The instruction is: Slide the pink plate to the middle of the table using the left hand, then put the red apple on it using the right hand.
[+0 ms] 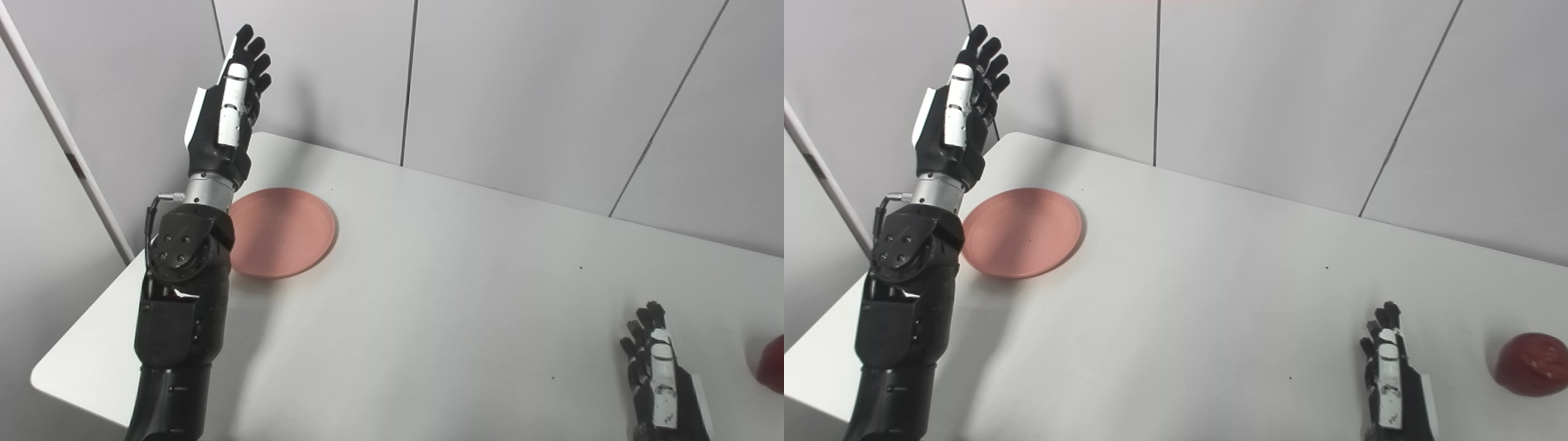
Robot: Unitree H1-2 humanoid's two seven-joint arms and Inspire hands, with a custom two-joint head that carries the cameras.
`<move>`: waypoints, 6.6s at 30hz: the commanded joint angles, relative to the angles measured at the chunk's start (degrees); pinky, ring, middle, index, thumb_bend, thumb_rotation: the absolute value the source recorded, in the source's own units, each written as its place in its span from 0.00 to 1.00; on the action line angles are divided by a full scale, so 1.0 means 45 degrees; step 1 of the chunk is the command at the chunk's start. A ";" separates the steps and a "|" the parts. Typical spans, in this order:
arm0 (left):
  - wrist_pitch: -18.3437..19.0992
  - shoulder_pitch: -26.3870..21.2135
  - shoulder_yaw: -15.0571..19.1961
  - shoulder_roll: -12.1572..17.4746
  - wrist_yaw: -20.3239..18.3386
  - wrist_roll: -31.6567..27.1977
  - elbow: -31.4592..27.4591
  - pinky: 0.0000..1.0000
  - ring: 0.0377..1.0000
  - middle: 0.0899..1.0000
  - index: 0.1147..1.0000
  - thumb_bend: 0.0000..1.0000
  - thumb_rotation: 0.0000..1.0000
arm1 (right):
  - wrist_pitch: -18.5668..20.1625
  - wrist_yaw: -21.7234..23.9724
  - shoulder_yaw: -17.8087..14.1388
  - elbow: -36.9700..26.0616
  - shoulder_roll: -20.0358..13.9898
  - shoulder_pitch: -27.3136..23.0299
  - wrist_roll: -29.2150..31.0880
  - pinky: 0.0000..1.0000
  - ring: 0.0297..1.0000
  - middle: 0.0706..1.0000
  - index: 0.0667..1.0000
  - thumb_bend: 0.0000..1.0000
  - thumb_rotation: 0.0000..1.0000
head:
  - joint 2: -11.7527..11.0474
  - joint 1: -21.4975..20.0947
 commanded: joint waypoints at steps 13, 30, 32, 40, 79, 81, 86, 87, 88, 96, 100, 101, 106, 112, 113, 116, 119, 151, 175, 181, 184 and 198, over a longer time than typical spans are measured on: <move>-0.1557 -0.0469 0.0843 0.1407 -0.0208 -0.1181 0.2308 0.95 0.96 0.95 0.93 0.39 1.00 | -0.0424 0.0119 -0.0100 -0.0442 -0.0043 -0.0290 0.0180 1.00 1.00 1.00 1.00 0.19 1.00 | 0.0020 0.0110; -0.1624 0.0155 0.1027 0.1730 -0.0521 -0.1722 0.3835 0.92 0.92 0.91 0.88 0.35 1.00 | -0.0435 0.0111 -0.0138 -0.0448 -0.0089 -0.0290 0.0245 1.00 1.00 1.00 1.00 0.15 1.00 | 0.0022 0.0292; -0.1588 0.0230 0.1034 0.1745 -0.0455 -0.1687 0.3901 0.91 0.91 0.91 0.88 0.34 1.00 | -0.0314 0.0098 -0.0129 -0.0515 -0.0081 -0.0298 0.0237 1.00 1.00 1.00 1.00 0.15 1.00 | 0.0009 0.0369; -0.1637 0.0467 0.1097 0.1803 -0.0337 -0.1587 0.4303 0.91 0.90 0.89 0.85 0.34 1.00 | -0.0187 -0.0025 -0.0100 -0.0668 -0.0031 -0.0294 0.0108 1.00 1.00 1.00 1.00 0.15 1.00 | -0.0009 0.0336; -0.2186 0.0812 0.1096 0.1526 -0.0435 -0.1775 0.6311 0.91 0.90 0.88 0.86 0.29 1.00 | 0.0219 -0.0003 -0.0188 -0.1025 -0.0206 -0.0246 0.0398 1.00 1.00 1.00 1.00 0.13 1.00 | 0.0221 0.0557; -0.2183 0.0788 0.1102 0.1514 -0.0453 -0.1816 0.6500 0.91 0.90 0.88 0.86 0.30 1.00 | 0.0185 -0.0002 -0.0186 -0.1020 -0.0208 -0.0231 0.0391 1.00 1.00 1.00 1.00 0.13 1.00 | 0.0239 0.0549; -0.2440 0.0737 0.1010 0.1490 -0.0402 -0.1718 0.7029 0.91 0.89 0.87 0.85 0.29 1.00 | 0.0319 -0.0077 -0.0197 -0.1112 -0.0168 -0.0205 0.0372 1.00 1.00 1.00 1.00 0.14 1.00 | 0.0254 0.0557; -0.2540 0.0729 0.0984 0.1474 -0.0360 -0.1666 0.7137 0.90 0.89 0.87 0.84 0.28 1.00 | 0.0322 -0.0073 -0.0196 -0.1109 -0.0170 -0.0207 0.0377 1.00 1.00 1.00 1.00 0.14 1.00 | 0.0254 0.0557; -0.2638 0.0726 0.0970 0.1435 -0.0330 -0.1654 0.7223 0.89 0.88 0.87 0.84 0.28 1.00 | 0.0296 -0.0050 -0.0207 -0.1066 -0.0177 -0.0219 0.0418 1.00 1.00 1.00 1.00 0.14 1.00 | 0.0254 0.0557; -0.2804 0.0783 0.0933 0.1282 -0.0747 -0.2045 0.7639 0.92 0.90 0.89 0.86 0.26 1.00 | 0.0392 -0.0182 -0.0187 -0.1201 -0.0125 -0.0231 0.0189 1.00 1.00 1.00 1.00 0.12 1.00 | 0.0218 0.0608; -0.2800 0.0785 0.1023 0.1213 -0.1148 -0.2448 0.7868 0.90 0.91 0.90 0.88 0.29 1.00 | 0.0407 -0.0152 -0.0199 -0.1177 -0.0123 -0.0242 0.0285 1.00 1.00 1.00 1.00 0.11 1.00 | 0.0210 0.0602; -0.2777 0.0784 0.1023 0.1198 -0.1201 -0.2509 0.7898 0.90 0.91 0.90 0.89 0.29 1.00 | 0.0367 -0.0138 -0.0206 -0.1140 -0.0126 -0.0248 0.0315 1.00 1.00 1.00 1.00 0.12 1.00 | 0.0197 0.0606; -0.2771 0.0829 0.0781 0.1239 -0.1162 -0.2244 0.8059 0.92 0.90 0.89 0.88 0.32 1.00 | 0.0431 -0.0144 -0.0187 -0.1152 -0.0134 -0.0248 0.0321 1.00 1.00 1.00 1.00 0.13 1.00 | 0.0189 0.0608; -0.3028 0.0860 0.0451 0.1296 -0.1136 -0.1892 0.8264 0.91 0.90 0.89 0.88 0.32 1.00 | 0.0267 -0.0073 -0.0161 -0.0977 -0.0190 -0.0280 0.0288 1.00 1.00 1.00 1.00 0.14 1.00 | 0.0163 0.0577; -0.3131 0.0811 0.0414 0.1310 -0.1129 -0.1855 0.8449 0.91 0.90 0.90 0.88 0.32 1.00 | 0.0337 -0.0130 -0.0162 -0.1044 -0.0146 -0.0273 0.0258 1.00 1.00 1.00 1.00 0.14 1.00 | 0.0147 0.0569; -0.3417 0.0679 0.0394 0.1293 -0.1267 -0.1924 0.8913 0.90 0.90 0.89 0.86 0.35 1.00 | 0.0385 -0.0159 -0.0163 -0.1084 -0.0120 -0.0286 0.0251 1.00 1.00 1.00 1.00 0.12 1.00 | 0.0153 0.0563; -0.3534 0.0603 0.0365 0.1228 -0.1395 -0.2005 0.9076 0.91 0.90 0.89 0.86 0.35 1.00 | 0.0433 -0.0136 -0.0171 -0.1092 -0.0129 -0.0294 0.0302 1.00 1.00 1.00 1.00 0.12 1.00 | 0.0145 0.0542; -0.2359 0.1041 -0.1138 -0.0214 -0.0933 -0.1565 0.7109 0.87 0.87 0.86 0.83 0.32 1.00 | 0.0562 -0.0187 -0.0076 -0.1493 -0.0026 -0.0195 0.0177 1.00 1.00 1.00 1.00 0.15 1.00 | 0.0317 0.0402; -0.1846 0.0723 -0.1880 -0.1077 -0.1089 -0.1398 0.7212 0.88 0.87 0.86 0.83 0.29 1.00 | 0.0628 -0.0290 0.0007 -0.1661 0.0124 -0.0141 -0.0020 1.00 1.00 1.00 1.00 0.16 1.00 | 0.0598 0.0041; -0.1840 0.0717 -0.2089 -0.1384 -0.1277 -0.1369 0.7411 0.88 0.88 0.88 0.85 0.32 1.00 | 0.0512 -0.0200 0.0005 -0.1587 0.0095 -0.0149 0.0150 1.00 1.00 1.00 1.00 0.18 1.00 | 0.0657 -0.0008; -0.1881 0.0758 -0.2305 -0.1497 -0.1465 -0.1301 0.7449 0.89 0.89 0.88 0.86 0.32 1.00 | 0.0579 -0.0218 0.0011 -0.1606 0.0101 -0.0144 0.0159 1.00 1.00 1.00 1.00 0.19 1.00 | 0.0771 -0.0125; -0.1537 0.0941 -0.2771 -0.2251 -0.1557 -0.1252 0.7043 0.87 0.87 0.86 0.83 0.34 1.00 | 0.0342 -0.0223 0.0019 -0.1349 0.0041 -0.0202 0.0008 1.00 1.00 1.00 1.00 0.22 1.00 | 0.1022 -0.0246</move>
